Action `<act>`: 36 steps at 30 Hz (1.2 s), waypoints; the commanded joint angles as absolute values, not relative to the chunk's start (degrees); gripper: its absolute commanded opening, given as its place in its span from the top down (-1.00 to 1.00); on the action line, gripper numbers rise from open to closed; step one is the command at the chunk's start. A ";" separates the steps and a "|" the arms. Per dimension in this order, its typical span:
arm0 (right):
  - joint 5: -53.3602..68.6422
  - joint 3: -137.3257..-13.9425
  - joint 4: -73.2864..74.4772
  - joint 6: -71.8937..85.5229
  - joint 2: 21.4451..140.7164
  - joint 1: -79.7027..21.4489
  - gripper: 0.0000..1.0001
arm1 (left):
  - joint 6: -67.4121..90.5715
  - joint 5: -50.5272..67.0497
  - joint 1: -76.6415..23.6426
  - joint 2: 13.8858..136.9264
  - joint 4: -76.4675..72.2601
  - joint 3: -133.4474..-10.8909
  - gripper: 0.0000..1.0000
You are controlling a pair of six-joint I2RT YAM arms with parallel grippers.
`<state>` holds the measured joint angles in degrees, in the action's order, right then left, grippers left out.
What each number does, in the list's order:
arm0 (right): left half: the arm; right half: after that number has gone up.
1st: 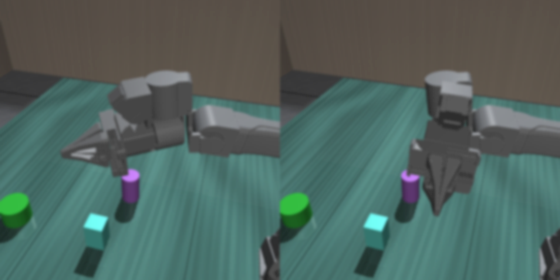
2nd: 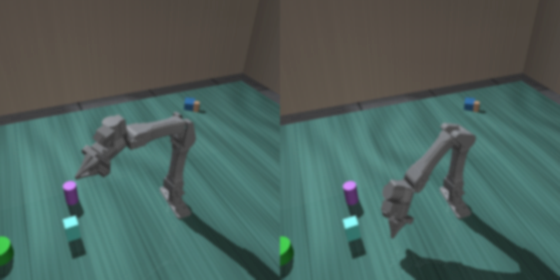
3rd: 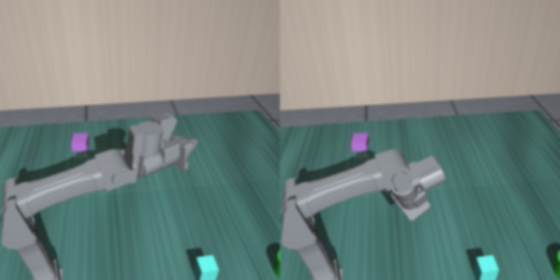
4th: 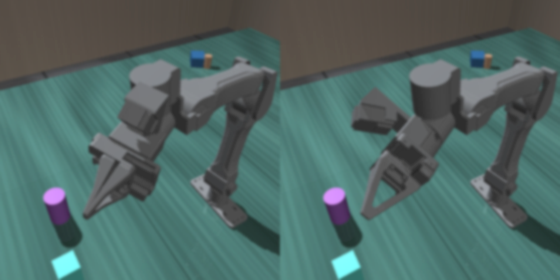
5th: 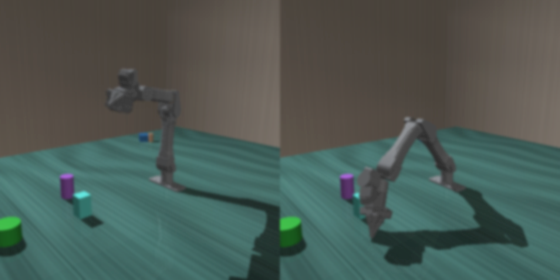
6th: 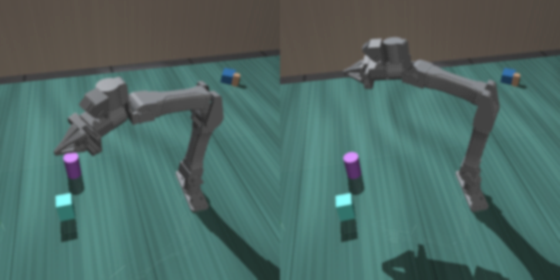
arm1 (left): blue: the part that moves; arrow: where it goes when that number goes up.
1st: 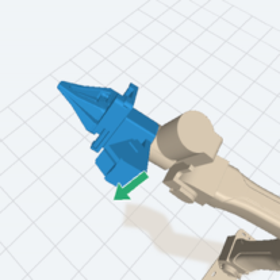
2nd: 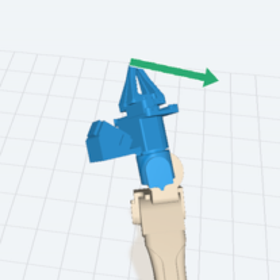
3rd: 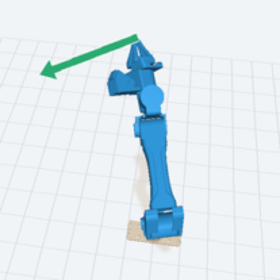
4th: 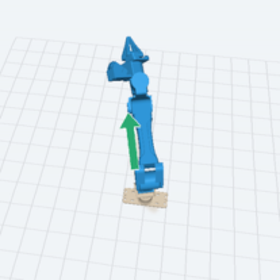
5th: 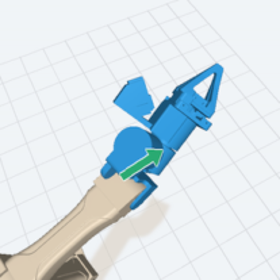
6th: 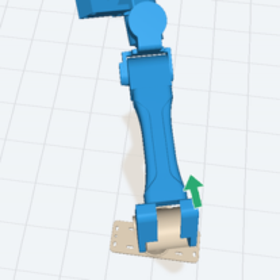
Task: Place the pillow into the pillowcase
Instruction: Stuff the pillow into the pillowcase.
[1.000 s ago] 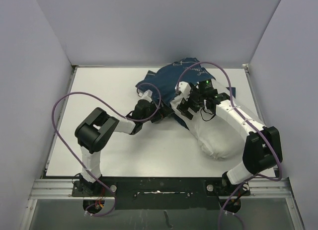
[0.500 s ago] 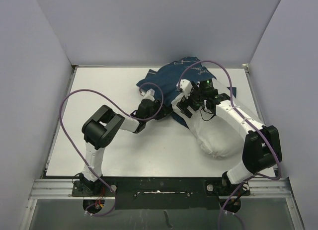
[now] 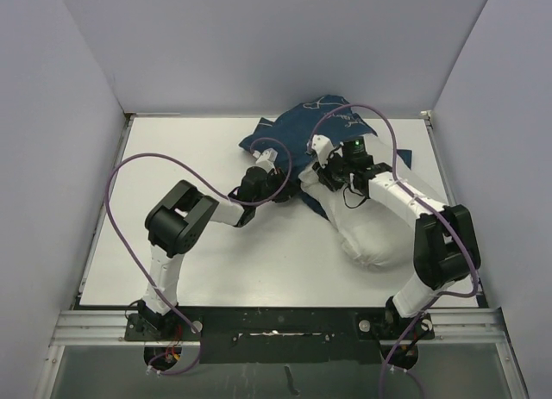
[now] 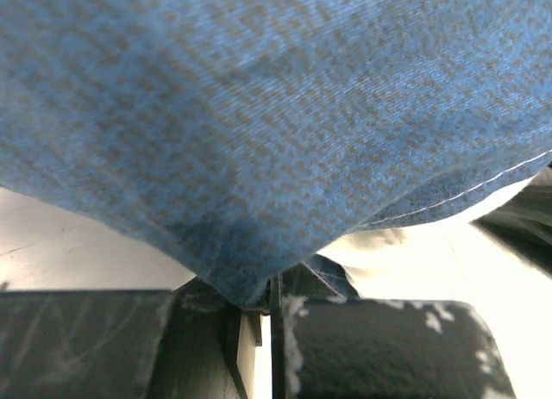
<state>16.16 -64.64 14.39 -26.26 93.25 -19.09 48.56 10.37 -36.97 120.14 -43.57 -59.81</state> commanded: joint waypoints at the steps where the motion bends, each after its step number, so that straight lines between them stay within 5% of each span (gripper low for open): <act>1: 15.95 -66.81 11.69 -23.67 95.04 -17.53 0.83 | 42.28 17.46 -37.12 114.89 -49.41 -61.01 1.00; 2: 16.38 -68.56 12.17 -21.68 95.50 -17.17 0.99 | 41.44 19.10 -37.44 113.09 -48.98 -61.18 1.00; 12: 8.57 -87.94 -2.17 -1.29 102.36 -17.86 1.00 | 52.72 39.24 -38.05 111.82 -56.86 -69.48 1.00; 18: 10.58 -73.34 -6.82 0.26 105.80 -19.66 1.00 | 69.12 45.83 -38.04 117.76 -74.30 -70.56 1.00; 22: 27.60 -65.13 -9.06 0.15 104.71 -17.35 0.97 | 64.77 42.80 -37.61 114.45 -67.69 -63.49 1.00; 28: 56.97 -65.44 -3.89 -8.74 100.90 -14.36 0.35 | 63.18 33.96 -33.51 112.41 -55.11 -52.22 1.00; 36: 65.73 -77.66 34.51 -45.37 94.10 -10.71 -0.38 | 58.62 32.94 -29.71 106.76 -48.16 -47.98 1.00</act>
<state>57.21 -69.87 12.78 -22.81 99.74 -12.56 60.14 32.93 -31.16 114.54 -49.74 -48.34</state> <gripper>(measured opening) 0.637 0.017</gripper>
